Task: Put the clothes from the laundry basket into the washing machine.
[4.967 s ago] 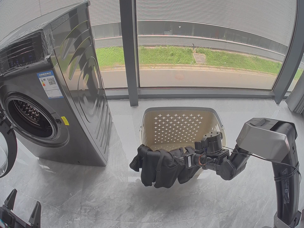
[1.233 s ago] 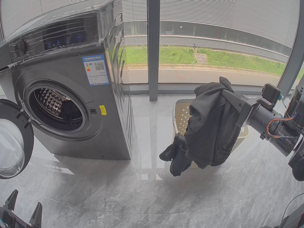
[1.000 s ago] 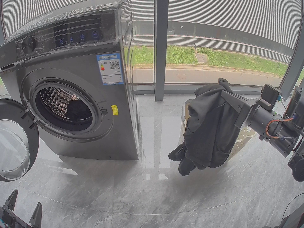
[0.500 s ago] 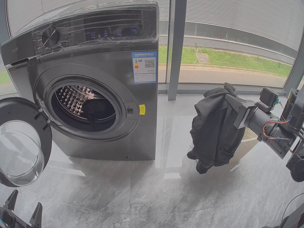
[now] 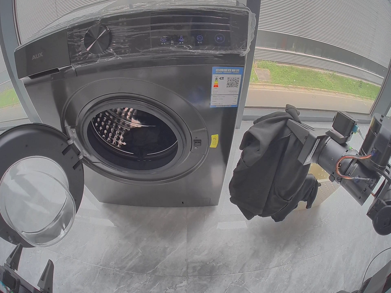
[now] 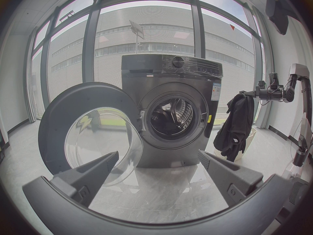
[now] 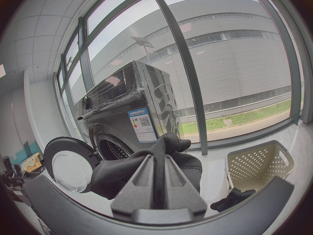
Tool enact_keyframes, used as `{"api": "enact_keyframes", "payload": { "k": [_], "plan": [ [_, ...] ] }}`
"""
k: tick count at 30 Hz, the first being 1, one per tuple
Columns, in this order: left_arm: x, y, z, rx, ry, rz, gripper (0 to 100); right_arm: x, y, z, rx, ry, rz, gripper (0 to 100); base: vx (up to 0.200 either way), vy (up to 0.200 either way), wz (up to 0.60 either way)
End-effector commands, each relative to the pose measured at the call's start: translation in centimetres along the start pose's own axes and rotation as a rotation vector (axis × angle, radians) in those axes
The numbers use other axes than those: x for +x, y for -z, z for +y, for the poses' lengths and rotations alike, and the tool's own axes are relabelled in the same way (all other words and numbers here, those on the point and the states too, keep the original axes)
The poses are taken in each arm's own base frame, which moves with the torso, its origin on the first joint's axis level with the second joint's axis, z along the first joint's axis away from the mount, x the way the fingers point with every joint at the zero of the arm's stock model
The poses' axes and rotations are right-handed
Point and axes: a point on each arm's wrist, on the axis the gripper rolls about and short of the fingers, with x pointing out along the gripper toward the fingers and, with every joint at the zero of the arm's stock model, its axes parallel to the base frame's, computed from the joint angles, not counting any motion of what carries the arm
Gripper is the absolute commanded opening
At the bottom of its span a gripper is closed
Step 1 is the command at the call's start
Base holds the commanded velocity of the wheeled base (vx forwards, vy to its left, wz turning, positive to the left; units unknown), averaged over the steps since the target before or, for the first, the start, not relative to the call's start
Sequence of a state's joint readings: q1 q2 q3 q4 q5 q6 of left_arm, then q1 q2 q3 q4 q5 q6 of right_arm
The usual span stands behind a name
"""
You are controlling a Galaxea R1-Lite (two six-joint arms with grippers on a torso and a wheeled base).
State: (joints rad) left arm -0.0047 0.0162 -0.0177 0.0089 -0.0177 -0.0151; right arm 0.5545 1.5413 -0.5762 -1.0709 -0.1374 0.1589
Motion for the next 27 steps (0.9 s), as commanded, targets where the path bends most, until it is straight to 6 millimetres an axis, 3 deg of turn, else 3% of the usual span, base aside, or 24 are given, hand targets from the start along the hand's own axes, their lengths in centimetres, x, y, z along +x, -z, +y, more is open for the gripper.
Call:
{"api": "enact_keyframes", "payload": {
  "k": [1, 4, 13, 27],
  "plan": [
    [0.01, 0.39, 0.0, -0.002, 0.001, 0.002, 100, 0.02, 0.38, -0.11, -0.002, 0.004, 0.015, 0, -0.2, 0.0, 0.0],
    [0.01, 0.38, 0.01, -0.002, -0.001, 0.0, 100, 0.14, 0.61, -0.17, -0.001, 0.006, 0.022, 0, -0.2, 0.0, 0.0],
    [0.01, 0.39, 0.0, -0.002, 0.001, 0.002, 100, 0.24, 0.79, -0.26, -0.002, 0.007, 0.028, 0, 0.0, 0.0, 0.0],
    [0.01, 0.38, 0.01, -0.003, -0.001, 0.0, 100, 0.43, 1.2, -0.06, -0.002, 0.0, 0.04, 0, 0.0, 0.2, 0.0]
  ]
}}
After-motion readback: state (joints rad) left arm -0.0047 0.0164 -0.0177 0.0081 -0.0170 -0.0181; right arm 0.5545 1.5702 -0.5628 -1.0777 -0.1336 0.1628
